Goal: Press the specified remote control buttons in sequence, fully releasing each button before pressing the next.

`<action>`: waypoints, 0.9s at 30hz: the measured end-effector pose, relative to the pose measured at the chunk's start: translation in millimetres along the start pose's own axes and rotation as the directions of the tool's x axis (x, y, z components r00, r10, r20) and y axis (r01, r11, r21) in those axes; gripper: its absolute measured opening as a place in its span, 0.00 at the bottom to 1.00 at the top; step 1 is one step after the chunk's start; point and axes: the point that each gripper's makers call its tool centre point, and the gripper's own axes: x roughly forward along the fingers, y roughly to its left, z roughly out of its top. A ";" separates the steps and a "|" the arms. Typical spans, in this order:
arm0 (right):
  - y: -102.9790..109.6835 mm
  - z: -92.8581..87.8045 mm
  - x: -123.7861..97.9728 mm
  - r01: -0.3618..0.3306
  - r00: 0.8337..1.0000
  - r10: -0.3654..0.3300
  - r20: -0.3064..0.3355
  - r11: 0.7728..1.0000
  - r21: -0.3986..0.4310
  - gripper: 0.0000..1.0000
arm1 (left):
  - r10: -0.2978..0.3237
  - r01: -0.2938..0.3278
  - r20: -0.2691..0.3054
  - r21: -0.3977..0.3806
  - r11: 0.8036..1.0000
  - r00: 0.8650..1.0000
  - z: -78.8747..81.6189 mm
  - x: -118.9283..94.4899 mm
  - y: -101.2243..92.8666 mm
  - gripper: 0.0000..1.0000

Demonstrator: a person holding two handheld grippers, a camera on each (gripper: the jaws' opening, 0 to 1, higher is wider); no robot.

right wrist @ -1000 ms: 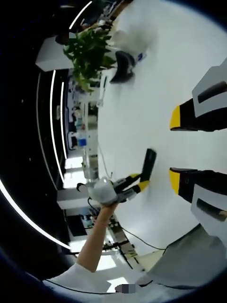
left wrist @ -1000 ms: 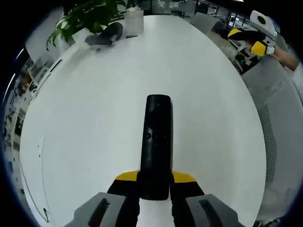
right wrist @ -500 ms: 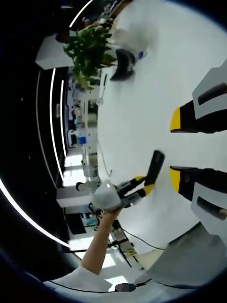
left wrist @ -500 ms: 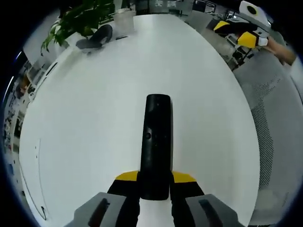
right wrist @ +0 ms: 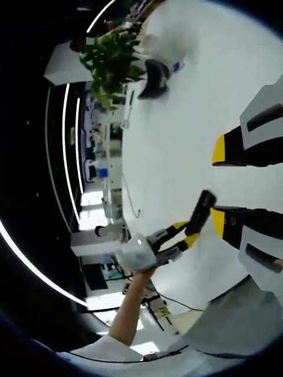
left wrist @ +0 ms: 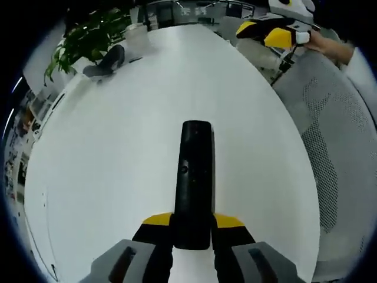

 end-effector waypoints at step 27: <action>4.6 -0.5 -1.0 -0.018 1.000 0.018 -0.001 1.000 -0.007 0.20 | 0.003 -0.004 -0.024 -0.043 0.999 1.000 4.7 1.8 -56.7 0.23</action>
